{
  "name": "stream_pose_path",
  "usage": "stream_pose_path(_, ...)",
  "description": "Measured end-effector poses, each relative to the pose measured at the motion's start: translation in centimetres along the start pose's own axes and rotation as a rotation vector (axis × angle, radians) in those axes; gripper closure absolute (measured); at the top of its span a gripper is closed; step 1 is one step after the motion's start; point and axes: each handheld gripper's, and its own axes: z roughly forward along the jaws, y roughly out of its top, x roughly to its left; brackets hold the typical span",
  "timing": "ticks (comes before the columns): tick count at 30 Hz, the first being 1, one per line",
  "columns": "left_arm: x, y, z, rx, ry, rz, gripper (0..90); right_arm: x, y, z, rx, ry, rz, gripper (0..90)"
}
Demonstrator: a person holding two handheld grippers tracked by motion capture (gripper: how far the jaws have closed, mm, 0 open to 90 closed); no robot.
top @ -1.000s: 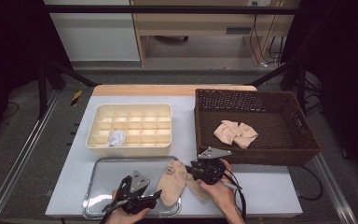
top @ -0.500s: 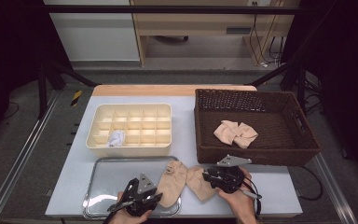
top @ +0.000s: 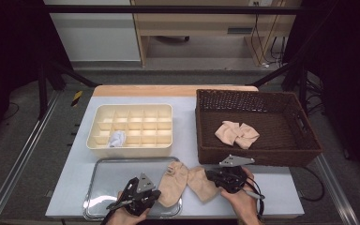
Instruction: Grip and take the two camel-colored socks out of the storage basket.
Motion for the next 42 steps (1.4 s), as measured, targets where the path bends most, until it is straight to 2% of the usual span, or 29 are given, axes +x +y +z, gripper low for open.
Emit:
stream_pose_path(7,0.4,0.0,-0.3,-0.010,-0.007,-0.002,88.4,-0.8,0.2,-0.9,-0.013,-0.051,-0.016,86.5)
stream_pose_path(13,1.2,0.1,-0.8,-0.018,0.012,-0.005,88.2,-1.4,0.2,-1.1,0.010,-0.113,-0.030,85.5)
stream_pose_path(16,1.7,0.1,-0.8,-0.017,0.023,-0.004,87.9,-1.4,0.1,-1.1,0.005,-0.120,-0.029,83.0)
stream_pose_path(20,2.2,0.2,-0.7,-0.013,0.036,-0.004,87.3,-1.2,0.2,-1.4,-0.033,-0.132,-0.027,76.7)
stream_pose_path(23,2.5,0.2,-0.7,-0.014,0.045,0.000,87.4,-0.7,0.6,-1.7,-0.073,-0.127,-0.033,74.4)
stream_pose_path(25,2.7,0.3,-0.8,-0.016,0.051,0.002,87.5,0.0,1.0,-1.6,-0.082,-0.106,-0.039,74.5)
stream_pose_path(30,3.6,0.3,-1.2,-0.022,0.061,0.015,85.9,1.8,2.0,-0.1,-0.116,-0.042,-0.022,71.9)
stream_pose_path(34,4.3,0.3,-1.2,-0.019,0.069,0.009,88.4,3.0,2.5,2.1,-0.110,0.001,0.007,69.4)
stream_pose_path(38,4.4,0.3,-1.2,-0.021,0.065,0.002,89.3,3.7,2.6,4.0,-0.085,-0.026,0.007,66.7)
stream_pose_path(40,4.3,0.2,-1.4,-0.049,0.065,-0.022,81.4,3.6,2.5,4.9,-0.070,-0.023,0.022,65.8)
stream_pose_path(42,3.9,0.2,-1.6,-0.067,0.071,-0.029,78.5,3.6,2.4,5.6,-0.059,-0.008,0.036,65.1)
